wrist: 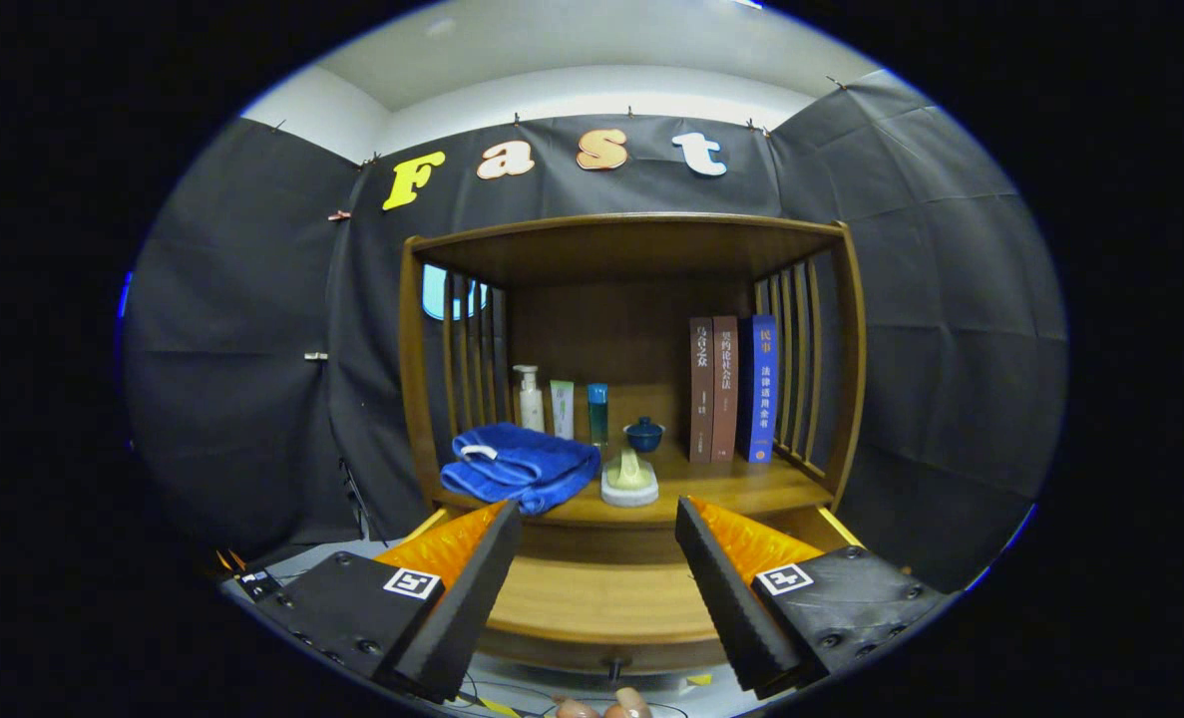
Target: Pull open the drawer, take out the items inside it, and place them on the countertop above the cabinet.
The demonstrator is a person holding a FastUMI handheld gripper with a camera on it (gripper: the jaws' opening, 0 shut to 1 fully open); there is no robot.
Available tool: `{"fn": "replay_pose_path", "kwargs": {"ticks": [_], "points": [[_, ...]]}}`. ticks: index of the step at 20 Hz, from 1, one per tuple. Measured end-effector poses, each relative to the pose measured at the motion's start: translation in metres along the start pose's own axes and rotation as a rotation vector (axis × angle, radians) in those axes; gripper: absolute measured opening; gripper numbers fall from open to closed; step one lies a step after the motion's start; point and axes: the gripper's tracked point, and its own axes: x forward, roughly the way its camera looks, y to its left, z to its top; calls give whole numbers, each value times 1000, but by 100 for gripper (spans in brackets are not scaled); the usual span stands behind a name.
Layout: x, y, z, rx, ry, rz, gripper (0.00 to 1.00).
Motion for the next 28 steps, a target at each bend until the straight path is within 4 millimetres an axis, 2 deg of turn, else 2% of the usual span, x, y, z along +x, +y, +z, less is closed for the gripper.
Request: {"fn": "replay_pose_path", "kwargs": {"ticks": [3, 5, 9, 14, 20, 26, 28], "points": [[-26, -5, -35, 55, -24, -30, 99], [-34, -11, -59, 84, -21, -47, 99], [-33, -17, -112, 99, 16, -57, 99], [-17, -16, -161, 85, 74, -58, 99], [10, -16, -178, 95, 113, -55, 99], [11, -23, -176, 73, 96, -99, 97], [16, -25, -174, 64, 97, -102, 98]]}}
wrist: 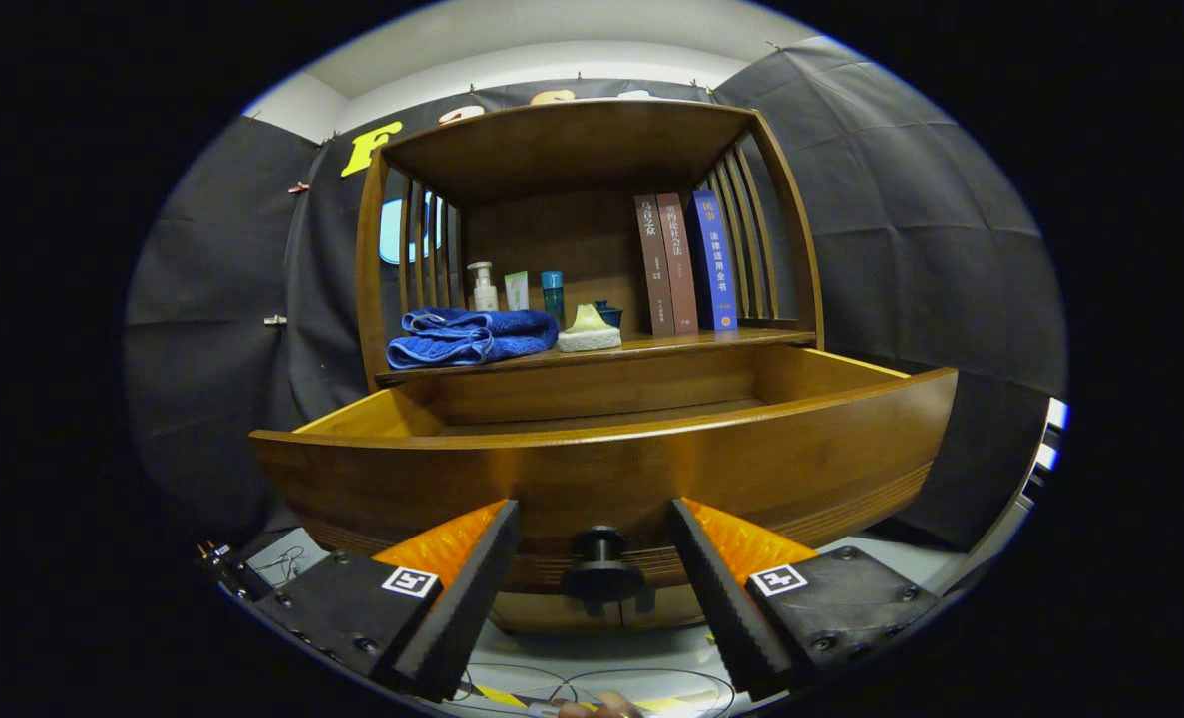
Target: Pull open the drawer, take out the items inside it, and place them on the countertop above the cabinet.
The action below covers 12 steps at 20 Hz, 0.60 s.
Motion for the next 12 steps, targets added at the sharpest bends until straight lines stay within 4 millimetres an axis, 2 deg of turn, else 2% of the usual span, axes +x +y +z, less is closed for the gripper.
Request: {"fn": "replay_pose_path", "kwargs": {"ticks": [6, 12], "points": [[48, 0, 16, -2, 0, 3, 99], [95, 1, 19, -3, 18, 3, 99]]}}
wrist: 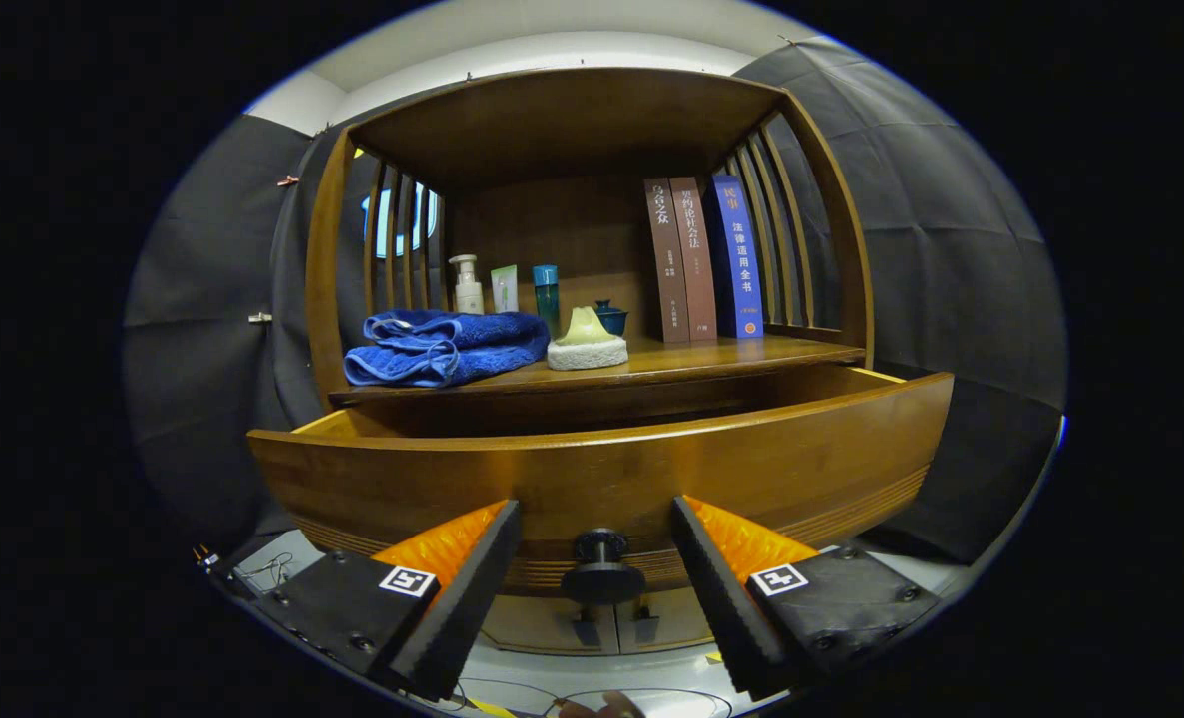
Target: Pull open the drawer, take out the items inside it, and place them on the countertop above the cabinet.
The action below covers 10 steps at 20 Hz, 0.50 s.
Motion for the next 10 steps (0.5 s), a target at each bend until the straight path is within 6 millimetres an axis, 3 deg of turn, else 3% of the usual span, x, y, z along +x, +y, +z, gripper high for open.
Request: {"fn": "replay_pose_path", "kwargs": {"ticks": [5, 10], "points": [[39, 1, 4, 0, 0, -6, 99], [65, 3, 7, 11, 5, -11, 99]]}}
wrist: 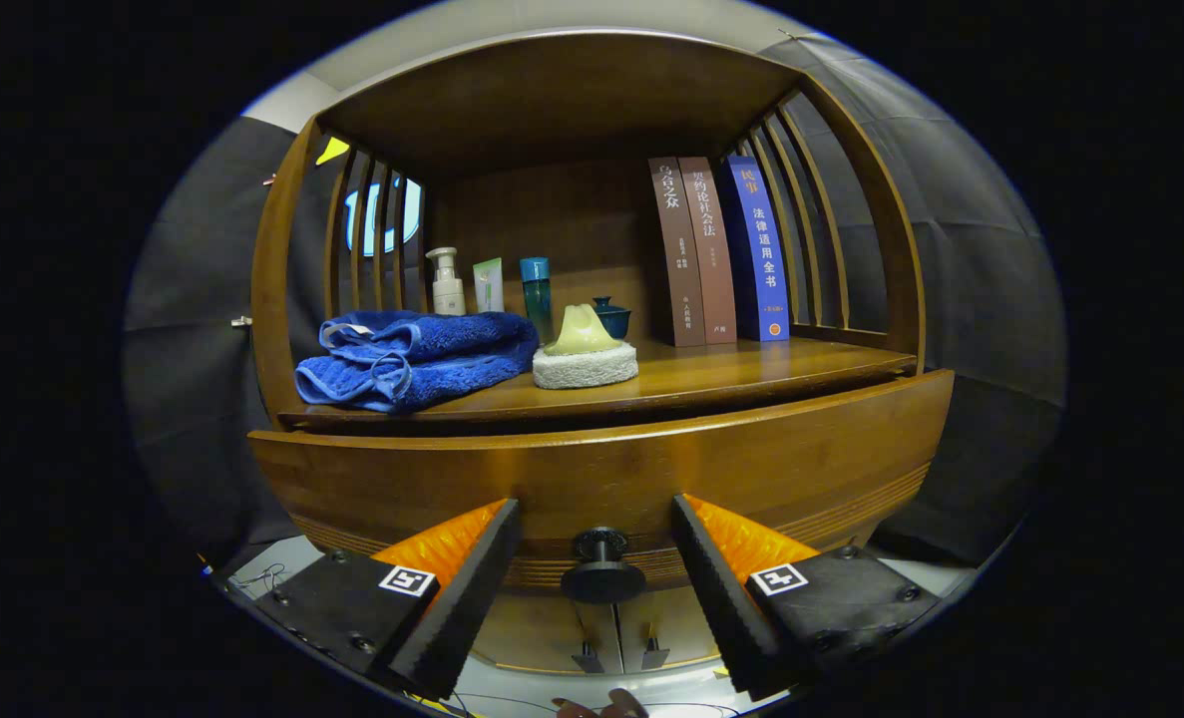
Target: Pull open the drawer, take out the items inside it, and place them on the countertop above the cabinet.
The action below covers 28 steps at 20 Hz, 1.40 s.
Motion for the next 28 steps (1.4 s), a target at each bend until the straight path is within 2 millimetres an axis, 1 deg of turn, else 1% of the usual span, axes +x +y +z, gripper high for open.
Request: {"fn": "replay_pose_path", "kwargs": {"ticks": [3, 7, 12, 14, 16, 19, 20, 21, 22, 24, 28], "points": [[11, 0, 1, 5, 8, 2, 99], [18, -1, 3, 3, 8, 3, 99], [19, -1, 2, 19, 14, 5, 99], [19, -3, -2, 16, 38, 0, 99], [13, -3, -4, 15, 59, 7, 100], [-6, -4, 7, 9, 42, 16, 99], [-15, -4, 13, 4, 37, 18, 99], [-24, -4, 24, -4, 29, 19, 99], [-34, -3, 40, -19, 9, 16, 99], [-54, 1, 79, -50, -42, 14, 99], [-102, 17, 169, -62, -135, 51, 99]]}}
